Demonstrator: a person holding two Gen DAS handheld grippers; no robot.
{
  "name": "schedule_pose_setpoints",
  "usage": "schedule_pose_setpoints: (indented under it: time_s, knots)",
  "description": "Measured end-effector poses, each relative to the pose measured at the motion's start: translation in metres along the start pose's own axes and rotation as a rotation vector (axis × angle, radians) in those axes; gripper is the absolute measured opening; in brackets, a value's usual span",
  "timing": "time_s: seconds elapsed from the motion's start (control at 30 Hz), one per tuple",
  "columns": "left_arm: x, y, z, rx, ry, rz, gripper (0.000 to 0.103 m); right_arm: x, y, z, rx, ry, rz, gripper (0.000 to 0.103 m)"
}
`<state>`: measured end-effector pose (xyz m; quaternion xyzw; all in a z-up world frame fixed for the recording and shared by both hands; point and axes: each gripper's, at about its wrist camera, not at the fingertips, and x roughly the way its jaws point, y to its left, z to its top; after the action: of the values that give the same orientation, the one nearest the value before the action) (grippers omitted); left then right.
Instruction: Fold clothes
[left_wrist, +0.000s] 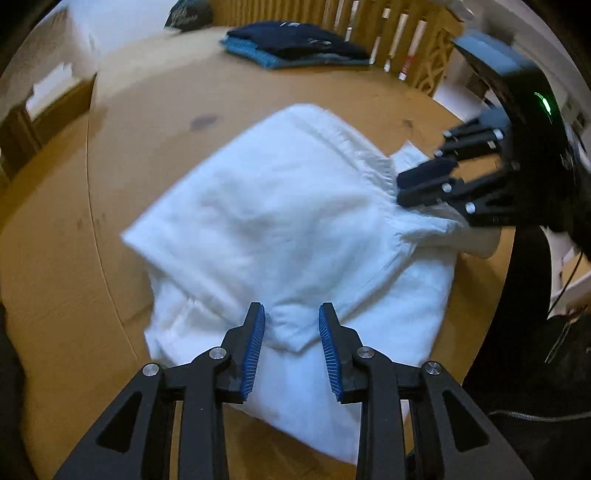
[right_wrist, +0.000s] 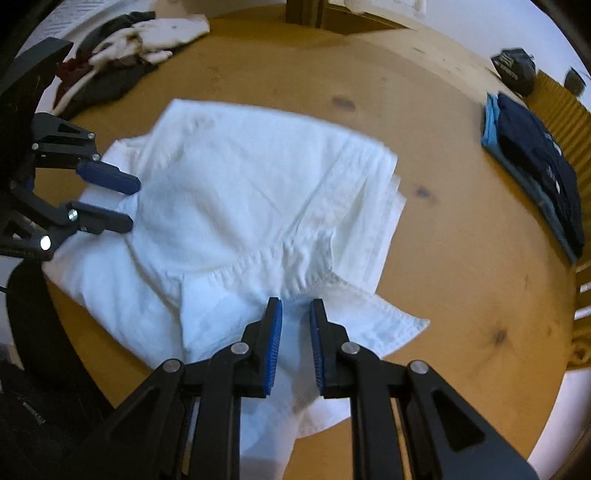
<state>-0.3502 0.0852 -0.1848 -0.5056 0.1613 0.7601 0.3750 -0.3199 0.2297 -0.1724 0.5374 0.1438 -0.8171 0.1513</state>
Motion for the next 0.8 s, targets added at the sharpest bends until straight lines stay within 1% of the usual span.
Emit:
schedule_pose_setpoints:
  time_s: [0.07,0.2,0.27,0.33,0.37,0.4,0.43,0.47,0.5,0.53,0.57,0.6,0.7,0.73,0.8]
  knots:
    - [0.0,0.004,-0.001,0.008,0.003,-0.009,0.031,0.001,0.006,-0.006,0.025,-0.014,-0.026,0.016]
    - [0.002,0.01,0.002,0.04,0.012,0.009,0.031,-0.002,0.019,-0.017,0.154,-0.042,-0.016,0.017]
    - [0.003,0.017,0.009,0.05,0.011,0.012,0.031,-0.006,0.022,-0.02,0.177,-0.04,0.013,0.019]
    - [0.003,0.025,0.016,0.034,0.008,-0.004,0.031,-0.014,0.017,-0.023,0.191,-0.024,0.066,0.019]
    - [0.002,0.029,0.017,0.017,0.007,-0.012,0.031,-0.018,0.012,-0.023,0.204,-0.022,0.102,0.018]
    - [-0.002,0.033,0.016,-0.015,0.002,-0.012,0.03,-0.027,0.0,-0.025,0.242,-0.036,0.12,0.019]
    - [-0.01,0.036,0.013,-0.06,-0.01,-0.009,0.029,-0.037,-0.011,-0.029,0.279,-0.062,0.115,0.019]
    - [-0.017,0.039,0.009,-0.1,-0.022,-0.005,0.031,-0.047,-0.024,-0.034,0.312,-0.09,0.099,0.025]
    - [-0.024,0.04,0.005,-0.126,-0.037,0.004,0.035,-0.058,-0.038,-0.039,0.346,-0.117,0.082,0.042]
    - [-0.031,0.042,0.001,-0.153,-0.051,0.012,0.038,-0.061,-0.052,-0.039,0.379,-0.137,0.069,0.051]
    - [-0.038,0.043,-0.003,-0.179,-0.065,0.021,0.041,-0.062,-0.063,-0.041,0.417,-0.153,0.064,0.056]
    - [-0.043,0.045,-0.007,-0.209,-0.079,0.024,0.042,-0.059,-0.069,-0.042,0.453,-0.157,0.081,0.056]
    - [-0.049,0.064,-0.008,-0.309,-0.117,-0.017,0.044,-0.043,-0.081,-0.043,0.556,-0.147,0.157,0.056]
    - [-0.049,0.072,-0.005,-0.34,-0.128,-0.03,0.045,-0.036,-0.082,-0.043,0.571,-0.138,0.169,0.056]
    - [-0.047,0.082,-0.002,-0.392,-0.141,-0.025,0.048,-0.021,-0.08,-0.04,0.588,-0.114,0.189,0.056]
